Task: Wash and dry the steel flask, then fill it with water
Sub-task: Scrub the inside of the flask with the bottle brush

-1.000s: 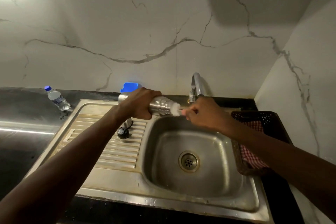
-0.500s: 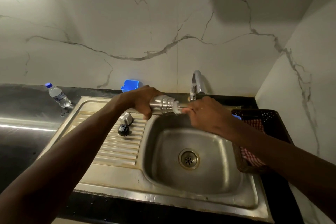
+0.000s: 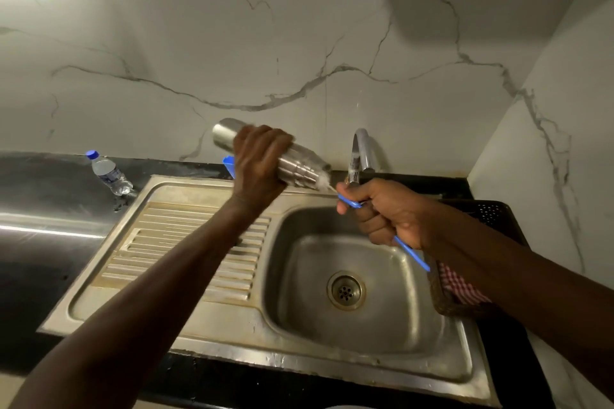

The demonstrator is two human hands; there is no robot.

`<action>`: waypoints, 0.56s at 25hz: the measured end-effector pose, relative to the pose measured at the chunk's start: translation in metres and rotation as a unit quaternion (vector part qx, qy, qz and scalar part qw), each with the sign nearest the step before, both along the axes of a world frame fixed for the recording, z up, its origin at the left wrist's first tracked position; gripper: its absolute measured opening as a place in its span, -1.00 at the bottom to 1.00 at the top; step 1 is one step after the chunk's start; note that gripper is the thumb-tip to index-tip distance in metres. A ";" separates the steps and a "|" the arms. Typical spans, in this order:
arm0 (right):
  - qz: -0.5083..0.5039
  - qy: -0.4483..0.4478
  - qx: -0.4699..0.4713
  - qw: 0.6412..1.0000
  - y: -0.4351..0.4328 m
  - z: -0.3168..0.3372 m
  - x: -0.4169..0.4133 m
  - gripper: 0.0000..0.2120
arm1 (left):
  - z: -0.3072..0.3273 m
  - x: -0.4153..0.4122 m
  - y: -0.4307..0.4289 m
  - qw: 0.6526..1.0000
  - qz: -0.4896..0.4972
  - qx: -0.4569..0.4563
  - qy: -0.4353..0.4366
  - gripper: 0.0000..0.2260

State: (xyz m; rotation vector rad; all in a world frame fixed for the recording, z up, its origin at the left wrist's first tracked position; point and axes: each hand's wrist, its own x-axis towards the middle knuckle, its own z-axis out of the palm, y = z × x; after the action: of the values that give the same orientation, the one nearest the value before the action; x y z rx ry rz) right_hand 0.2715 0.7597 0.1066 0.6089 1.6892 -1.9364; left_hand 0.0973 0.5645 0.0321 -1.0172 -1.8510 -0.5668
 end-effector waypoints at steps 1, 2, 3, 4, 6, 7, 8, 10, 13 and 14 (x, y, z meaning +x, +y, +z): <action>-0.005 -0.003 -0.017 1.000 -0.005 0.000 -0.002 -0.67 | -0.002 0.006 0.010 1.000 -0.021 -0.001 0.009 -0.65; -0.008 0.004 -0.008 1.000 -0.008 -0.001 -0.003 -0.66 | -0.005 0.005 0.011 0.999 -0.037 -0.018 0.009 -0.66; -0.005 0.024 0.029 0.999 -0.005 -0.001 -0.001 -0.64 | -0.003 -0.001 0.001 0.998 -0.039 -0.049 -0.008 -0.65; 0.002 0.054 0.080 0.995 0.000 0.000 0.004 -0.63 | 0.002 -0.009 -0.014 0.995 -0.027 -0.087 -0.041 -0.61; 0.011 0.118 0.173 0.978 0.012 0.001 0.017 -0.59 | 0.009 -0.025 -0.042 0.980 0.020 -0.133 -0.147 -0.55; 0.016 0.142 0.217 0.966 0.018 0.000 0.021 -0.57 | 0.009 -0.029 -0.047 0.966 0.048 -0.158 -0.199 -0.54; 0.021 0.154 0.258 0.953 0.021 -0.003 0.023 -0.57 | 0.008 -0.029 -0.048 0.945 0.079 -0.198 -0.248 -0.53; 0.036 0.165 0.319 0.933 0.021 -0.009 0.025 -0.56 | -0.002 -0.028 -0.043 0.897 0.120 -0.262 -0.334 -0.50; 0.082 0.161 0.365 0.913 0.023 -0.018 0.028 -0.56 | -0.015 -0.032 -0.054 0.855 0.077 -0.301 -0.415 -0.40; 0.092 0.158 0.365 0.913 0.024 -0.021 0.030 -0.56 | -0.018 -0.036 -0.059 0.853 0.059 -0.310 -0.416 -0.38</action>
State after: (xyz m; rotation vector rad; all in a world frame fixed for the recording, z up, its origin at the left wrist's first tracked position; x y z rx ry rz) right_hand 0.3011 0.7834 0.0853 0.3664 2.5966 -1.2762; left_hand 0.0615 0.5052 0.0136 -1.1397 -2.9819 -0.3482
